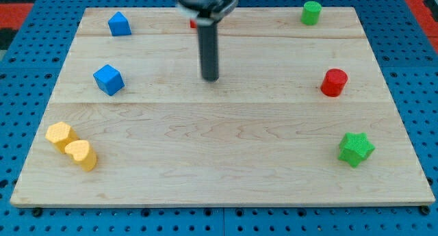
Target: Push the red star towards the blue cube
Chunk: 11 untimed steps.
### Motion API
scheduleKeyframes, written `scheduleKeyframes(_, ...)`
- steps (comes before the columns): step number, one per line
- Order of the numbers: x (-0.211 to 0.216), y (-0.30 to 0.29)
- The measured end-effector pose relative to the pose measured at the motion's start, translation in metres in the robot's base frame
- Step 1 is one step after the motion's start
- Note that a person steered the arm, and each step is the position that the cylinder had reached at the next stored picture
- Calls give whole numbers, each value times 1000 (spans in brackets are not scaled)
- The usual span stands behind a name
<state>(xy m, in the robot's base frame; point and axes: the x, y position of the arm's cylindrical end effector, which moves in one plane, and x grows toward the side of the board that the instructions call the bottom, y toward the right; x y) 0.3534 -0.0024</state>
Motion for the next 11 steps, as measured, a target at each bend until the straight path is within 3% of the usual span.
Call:
scheduleKeyframes(1,-83,15)
scheduleKeyframes(2,-140,14)
scheduleKeyframes(3,-160,3)
scheduleKeyframes(4,-134,-35)
scheduleKeyframes(6,-68,-49)
scheduleKeyframes(7,-93,-11)
scheduleKeyframes(9,-105,-83)
scheduleKeyframes(11,-38,-126)
